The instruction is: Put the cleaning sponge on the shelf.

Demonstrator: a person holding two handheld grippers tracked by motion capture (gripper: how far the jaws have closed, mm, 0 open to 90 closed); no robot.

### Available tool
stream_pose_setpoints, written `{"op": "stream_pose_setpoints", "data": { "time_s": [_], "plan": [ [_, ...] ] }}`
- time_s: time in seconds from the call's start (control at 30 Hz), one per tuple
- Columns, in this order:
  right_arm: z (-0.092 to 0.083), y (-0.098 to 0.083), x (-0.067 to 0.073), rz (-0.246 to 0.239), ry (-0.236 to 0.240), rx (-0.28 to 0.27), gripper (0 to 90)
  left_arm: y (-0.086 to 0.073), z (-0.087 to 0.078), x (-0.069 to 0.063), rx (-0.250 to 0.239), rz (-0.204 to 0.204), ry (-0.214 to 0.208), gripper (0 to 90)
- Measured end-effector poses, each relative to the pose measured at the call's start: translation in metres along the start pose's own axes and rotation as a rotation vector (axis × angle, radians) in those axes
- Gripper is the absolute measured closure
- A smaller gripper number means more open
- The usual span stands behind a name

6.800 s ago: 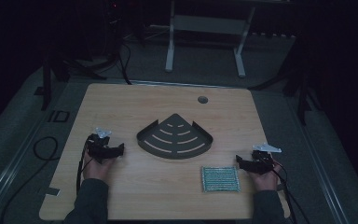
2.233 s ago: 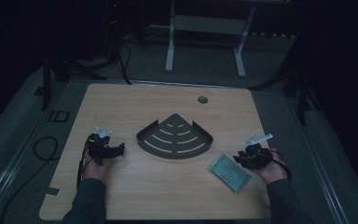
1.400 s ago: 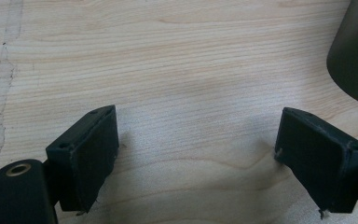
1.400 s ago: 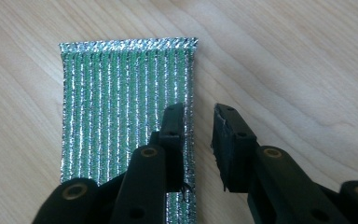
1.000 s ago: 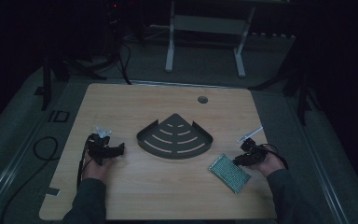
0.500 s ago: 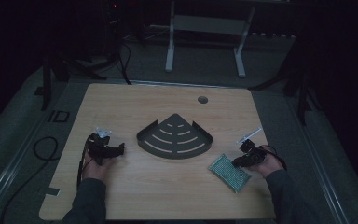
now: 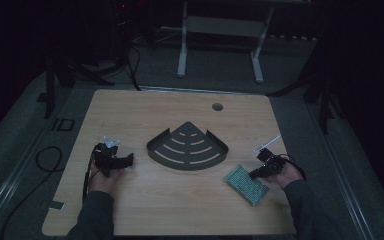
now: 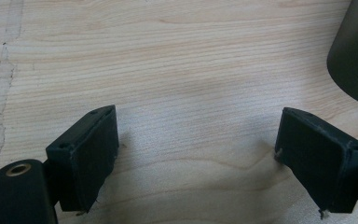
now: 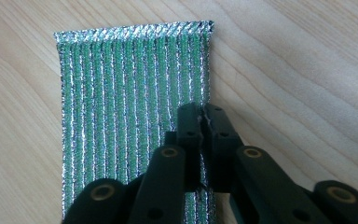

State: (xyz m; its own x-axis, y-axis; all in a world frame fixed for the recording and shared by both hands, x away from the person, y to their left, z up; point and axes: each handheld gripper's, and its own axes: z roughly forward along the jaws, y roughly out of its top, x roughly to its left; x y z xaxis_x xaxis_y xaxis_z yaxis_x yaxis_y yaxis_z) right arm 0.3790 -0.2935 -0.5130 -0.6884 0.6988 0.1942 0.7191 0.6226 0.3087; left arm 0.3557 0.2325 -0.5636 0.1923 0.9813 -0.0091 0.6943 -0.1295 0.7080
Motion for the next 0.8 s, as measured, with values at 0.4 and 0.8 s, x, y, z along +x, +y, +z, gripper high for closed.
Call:
{"op": "stream_pose_setpoints", "data": {
  "time_s": [0.4, 0.8],
  "plan": [
    [-0.005, 0.002, 0.01, -0.042, -0.047, 0.006, 89.4, 0.0, 0.0, 0.0, 0.0, 0.0, 0.0, 13.7],
    [-0.025, 0.008, 0.011, -0.039, -0.048, -0.031, 89.4, 0.0, 0.0, 0.0, 0.0, 0.0, 0.0, 13.7]
  ]
}}
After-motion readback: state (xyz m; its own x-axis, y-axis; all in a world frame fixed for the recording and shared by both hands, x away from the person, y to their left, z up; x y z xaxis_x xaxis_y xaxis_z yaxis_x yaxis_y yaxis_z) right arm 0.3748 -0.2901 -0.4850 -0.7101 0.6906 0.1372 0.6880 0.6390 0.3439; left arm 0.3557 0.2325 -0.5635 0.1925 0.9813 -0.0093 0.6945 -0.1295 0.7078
